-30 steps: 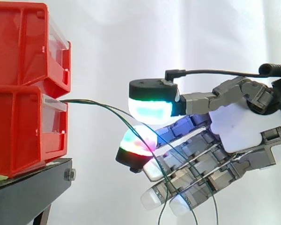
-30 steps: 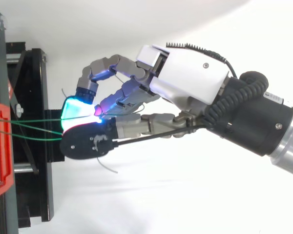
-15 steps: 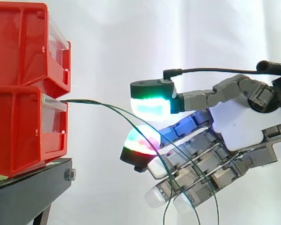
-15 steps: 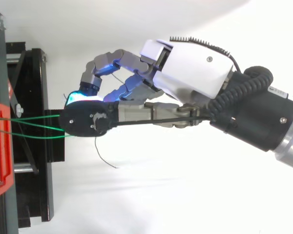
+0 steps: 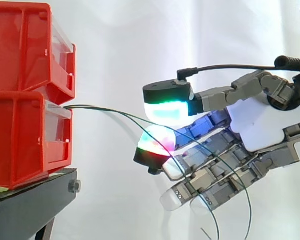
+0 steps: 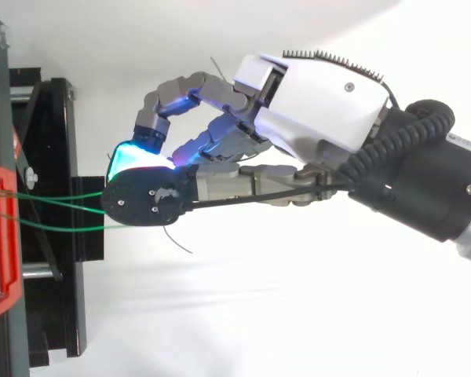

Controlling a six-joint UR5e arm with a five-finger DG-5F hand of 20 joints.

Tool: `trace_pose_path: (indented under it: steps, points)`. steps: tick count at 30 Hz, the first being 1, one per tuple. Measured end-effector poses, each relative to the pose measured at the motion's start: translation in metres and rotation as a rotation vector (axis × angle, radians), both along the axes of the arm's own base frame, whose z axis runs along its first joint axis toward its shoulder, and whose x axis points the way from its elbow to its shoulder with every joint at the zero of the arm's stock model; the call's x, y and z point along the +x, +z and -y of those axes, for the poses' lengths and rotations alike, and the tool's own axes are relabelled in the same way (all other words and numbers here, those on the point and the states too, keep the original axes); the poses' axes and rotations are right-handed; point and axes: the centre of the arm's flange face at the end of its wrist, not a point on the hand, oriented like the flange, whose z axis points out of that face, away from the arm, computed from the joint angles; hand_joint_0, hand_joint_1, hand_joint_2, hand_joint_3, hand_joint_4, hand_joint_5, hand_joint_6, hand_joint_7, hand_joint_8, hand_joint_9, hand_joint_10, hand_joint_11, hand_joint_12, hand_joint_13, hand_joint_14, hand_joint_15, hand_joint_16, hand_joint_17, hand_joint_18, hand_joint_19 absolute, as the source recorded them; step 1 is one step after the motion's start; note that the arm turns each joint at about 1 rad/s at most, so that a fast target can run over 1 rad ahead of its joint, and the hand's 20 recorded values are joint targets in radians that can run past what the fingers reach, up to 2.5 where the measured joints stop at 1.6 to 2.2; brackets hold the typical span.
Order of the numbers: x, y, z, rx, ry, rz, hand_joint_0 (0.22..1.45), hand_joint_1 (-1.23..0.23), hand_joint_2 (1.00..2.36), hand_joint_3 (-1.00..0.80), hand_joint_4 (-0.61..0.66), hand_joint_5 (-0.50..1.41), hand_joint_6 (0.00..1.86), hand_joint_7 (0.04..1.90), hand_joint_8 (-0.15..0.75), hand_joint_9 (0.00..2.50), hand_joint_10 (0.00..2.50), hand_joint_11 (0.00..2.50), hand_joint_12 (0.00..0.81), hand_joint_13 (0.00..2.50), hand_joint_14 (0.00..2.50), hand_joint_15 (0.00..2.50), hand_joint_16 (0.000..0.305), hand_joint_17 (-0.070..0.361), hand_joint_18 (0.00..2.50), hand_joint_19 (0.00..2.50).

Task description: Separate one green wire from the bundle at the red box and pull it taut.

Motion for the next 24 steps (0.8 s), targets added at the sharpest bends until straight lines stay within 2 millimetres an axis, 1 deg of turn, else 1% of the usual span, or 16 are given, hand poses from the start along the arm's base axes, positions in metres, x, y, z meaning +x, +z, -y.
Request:
trace_pose_path:
  steps: [6, 12, 13, 18, 20, 22, 23, 24]
  points:
    - [-0.0018, 0.0066, 0.0025, -0.001, -0.002, 0.004, 0.63, -0.79, 1.01, -0.32, 0.14, -0.2, 0.91, 1.02, 0.276, 0.9, 0.01, 0.53, 0.334, 0.74, 0.01, 0.21, 0.045, 0.102, 0.77, 0.26]
    - [-0.0025, 0.0077, 0.0053, -0.001, -0.004, 0.002, 0.63, -0.8, 1.01, -0.33, 0.14, -0.2, 0.91, 1.02, 0.272, 0.9, 0.02, 0.54, 0.33, 0.74, 0.01, 0.21, 0.045, 0.101, 0.77, 0.27]
    - [-0.0026, 0.0077, 0.0057, -0.001, -0.005, 0.002, 0.62, -0.79, 1.01, -0.32, 0.13, -0.2, 0.91, 1.02, 0.271, 0.9, 0.01, 0.53, 0.332, 0.74, 0.01, 0.2, 0.045, 0.101, 0.77, 0.26]
    - [-0.0031, 0.0077, 0.0073, -0.002, -0.007, -0.002, 0.61, -0.76, 1.02, -0.17, 0.05, -0.19, 0.93, 1.14, 0.28, 0.92, 0.01, 0.53, 0.332, 0.75, 0.01, 0.21, 0.044, 0.1, 0.78, 0.27]
    - [-0.0035, 0.0076, 0.0073, -0.003, -0.007, -0.005, 0.61, -0.75, 1.02, -0.15, 0.03, -0.19, 0.93, 1.16, 0.28, 0.93, 0.01, 0.54, 0.331, 0.75, 0.01, 0.21, 0.045, 0.1, 0.78, 0.27]
    - [-0.0041, 0.0076, 0.0076, -0.003, -0.008, -0.008, 0.62, -0.75, 1.02, -0.19, 0.06, -0.19, 0.93, 1.12, 0.28, 0.93, 0.02, 0.53, 0.33, 0.75, 0.01, 0.21, 0.045, 0.1, 0.79, 0.27]
    - [-0.0043, 0.0074, 0.0076, -0.003, -0.008, -0.01, 0.62, -0.74, 1.02, -0.24, 0.1, -0.19, 0.93, 1.09, 0.281, 0.93, 0.01, 0.53, 0.331, 0.75, 0.01, 0.21, 0.045, 0.1, 0.79, 0.27]
    - [-0.0046, 0.0071, 0.0075, -0.004, -0.008, -0.013, 0.61, -0.73, 1.01, -0.26, 0.1, -0.19, 0.93, 1.09, 0.281, 0.94, 0.01, 0.53, 0.332, 0.76, 0.01, 0.21, 0.044, 0.1, 0.79, 0.28]
